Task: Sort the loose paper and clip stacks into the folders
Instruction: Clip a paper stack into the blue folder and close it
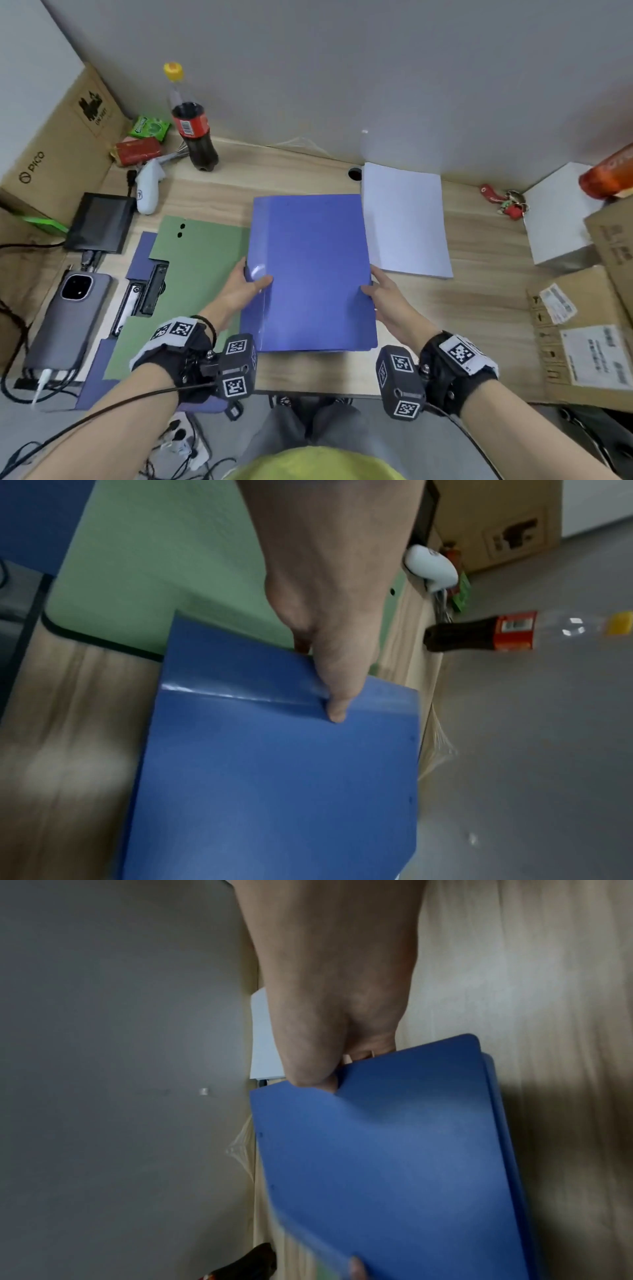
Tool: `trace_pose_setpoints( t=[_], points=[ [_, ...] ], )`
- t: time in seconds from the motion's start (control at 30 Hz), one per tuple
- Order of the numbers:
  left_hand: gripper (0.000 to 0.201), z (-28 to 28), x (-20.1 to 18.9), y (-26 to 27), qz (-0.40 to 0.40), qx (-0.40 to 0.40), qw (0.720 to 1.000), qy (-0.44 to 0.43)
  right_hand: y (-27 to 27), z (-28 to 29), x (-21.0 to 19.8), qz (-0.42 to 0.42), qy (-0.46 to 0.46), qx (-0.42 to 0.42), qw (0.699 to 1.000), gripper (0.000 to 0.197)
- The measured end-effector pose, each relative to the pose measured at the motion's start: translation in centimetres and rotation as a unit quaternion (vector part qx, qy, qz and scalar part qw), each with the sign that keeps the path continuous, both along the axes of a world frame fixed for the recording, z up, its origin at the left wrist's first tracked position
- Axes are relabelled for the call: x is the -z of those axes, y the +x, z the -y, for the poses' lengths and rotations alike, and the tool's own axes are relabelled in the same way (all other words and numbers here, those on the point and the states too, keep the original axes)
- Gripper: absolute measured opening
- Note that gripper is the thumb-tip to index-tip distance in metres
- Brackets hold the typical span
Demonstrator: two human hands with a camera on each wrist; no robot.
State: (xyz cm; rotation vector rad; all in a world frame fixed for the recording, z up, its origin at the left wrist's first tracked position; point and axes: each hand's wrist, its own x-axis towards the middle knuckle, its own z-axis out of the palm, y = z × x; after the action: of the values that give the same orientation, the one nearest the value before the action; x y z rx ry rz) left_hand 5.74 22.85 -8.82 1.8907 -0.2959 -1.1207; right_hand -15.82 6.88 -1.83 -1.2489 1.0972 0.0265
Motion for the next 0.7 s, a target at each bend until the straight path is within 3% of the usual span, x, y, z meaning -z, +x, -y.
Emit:
trace_pose_setpoints(
  t=[0.07,0.2,0.3,0.47,0.53,0.6,0.7],
  points=[
    [0.089,0.7,-0.1,-0.3,0.008,0.074,0.996,0.043,-0.2,-0.1,-0.8,0.026,0.002,-0.008,1.0,0.055],
    [0.106,2.4,-2.6,-1.6,-0.001,0.137,0.988,0.072,0.3,-0.4,-2.8,0.051,0.037,-0.024,0.998,0.032],
    [0.121,3.8,-6.1,-2.4,-0.031,0.143,0.988,0.04,1.2,0.0,-3.6,0.08,0.08,-0.054,0.992,0.048],
    [0.124,5.7,-11.4,-2.0,-0.042,0.153,0.987,-0.024,4.7,-0.7,-6.4,0.122,0.054,-0.093,0.987,0.035],
    [0.117,5.6,-12.7,-0.9,-0.04,0.129,0.99,-0.038,6.2,-0.9,-7.3,0.103,-0.012,-0.144,0.984,0.038],
    [0.097,4.7,-13.6,0.2,-0.051,0.1,0.992,-0.062,7.5,-0.7,-7.8,0.077,-0.078,-0.177,0.978,0.049],
    [0.061,2.3,-15.2,2.2,-0.053,0.061,0.993,-0.086,9.1,-0.5,-7.9,0.067,-0.118,-0.149,0.979,0.054]
  ],
)
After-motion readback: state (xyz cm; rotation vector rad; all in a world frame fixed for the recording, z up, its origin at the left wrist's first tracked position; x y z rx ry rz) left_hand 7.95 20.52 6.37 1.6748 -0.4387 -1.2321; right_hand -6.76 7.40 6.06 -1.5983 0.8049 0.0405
